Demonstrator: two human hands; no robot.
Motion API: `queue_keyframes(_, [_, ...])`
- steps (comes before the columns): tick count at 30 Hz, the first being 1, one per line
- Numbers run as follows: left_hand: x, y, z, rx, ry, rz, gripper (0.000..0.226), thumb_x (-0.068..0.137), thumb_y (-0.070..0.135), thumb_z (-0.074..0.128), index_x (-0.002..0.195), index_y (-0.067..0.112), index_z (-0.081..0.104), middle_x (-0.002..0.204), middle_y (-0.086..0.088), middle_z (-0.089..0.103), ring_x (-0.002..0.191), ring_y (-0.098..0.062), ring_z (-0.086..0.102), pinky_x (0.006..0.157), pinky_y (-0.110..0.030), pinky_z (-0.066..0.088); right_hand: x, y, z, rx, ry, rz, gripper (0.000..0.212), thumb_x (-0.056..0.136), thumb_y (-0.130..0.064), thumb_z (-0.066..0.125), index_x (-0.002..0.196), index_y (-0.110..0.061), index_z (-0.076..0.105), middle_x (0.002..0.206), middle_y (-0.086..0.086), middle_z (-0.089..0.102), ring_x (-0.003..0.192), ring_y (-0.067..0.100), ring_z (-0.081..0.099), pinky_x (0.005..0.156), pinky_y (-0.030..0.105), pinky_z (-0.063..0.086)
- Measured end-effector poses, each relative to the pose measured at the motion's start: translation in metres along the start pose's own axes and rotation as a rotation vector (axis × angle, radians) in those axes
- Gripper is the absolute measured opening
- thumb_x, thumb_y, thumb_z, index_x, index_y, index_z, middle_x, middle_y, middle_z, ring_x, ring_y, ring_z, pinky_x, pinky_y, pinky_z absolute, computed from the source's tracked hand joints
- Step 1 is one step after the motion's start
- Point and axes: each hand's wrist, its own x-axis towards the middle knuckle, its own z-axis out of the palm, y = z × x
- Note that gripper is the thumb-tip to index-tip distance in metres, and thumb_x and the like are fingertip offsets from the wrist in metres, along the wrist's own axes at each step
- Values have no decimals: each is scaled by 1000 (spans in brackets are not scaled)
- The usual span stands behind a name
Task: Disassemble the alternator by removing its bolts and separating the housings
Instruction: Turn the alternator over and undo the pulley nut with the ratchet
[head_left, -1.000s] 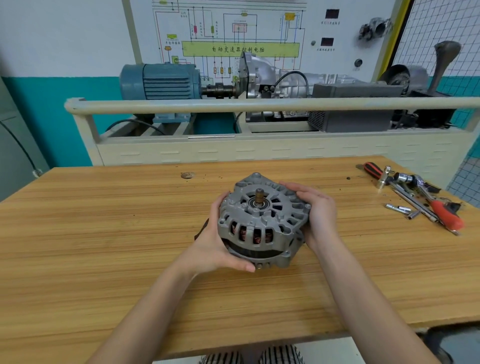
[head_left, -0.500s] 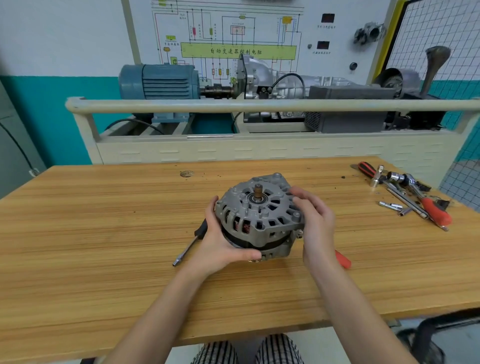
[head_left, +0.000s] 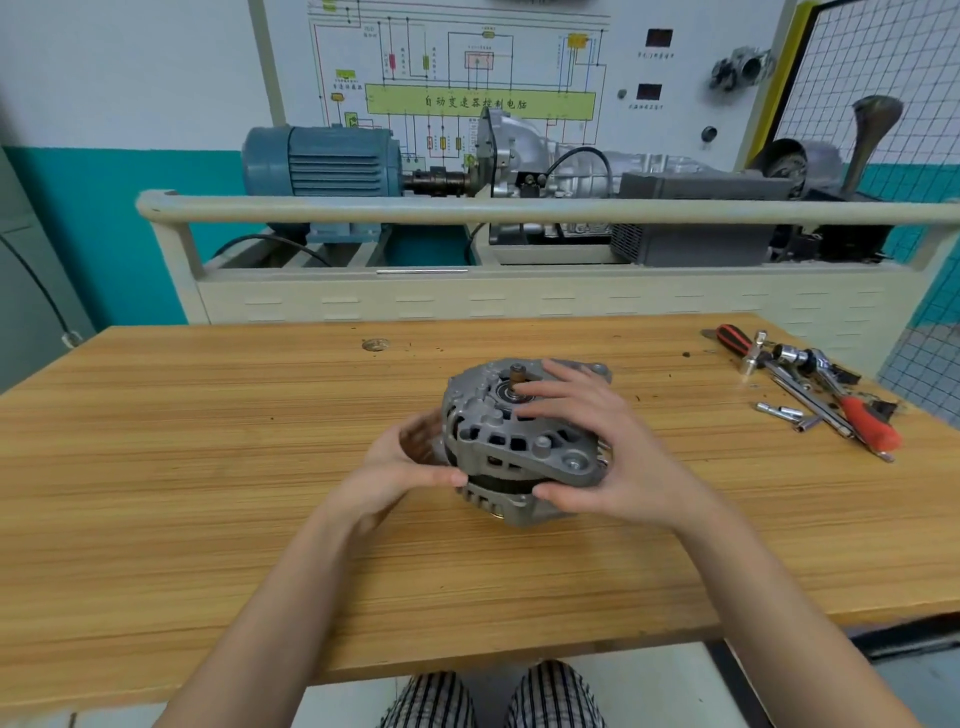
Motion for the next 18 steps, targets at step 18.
queue_keyframes(18, [-3, -12, 65, 215, 226, 296, 95, 68, 5, 85, 142, 2, 25, 126, 17, 41, 110, 28, 40, 86, 3, 34, 55, -49, 13, -374, -361, -231, 33, 79, -36, 66, 110, -25, 66, 147, 0, 46, 143, 27, 31, 110, 47, 36])
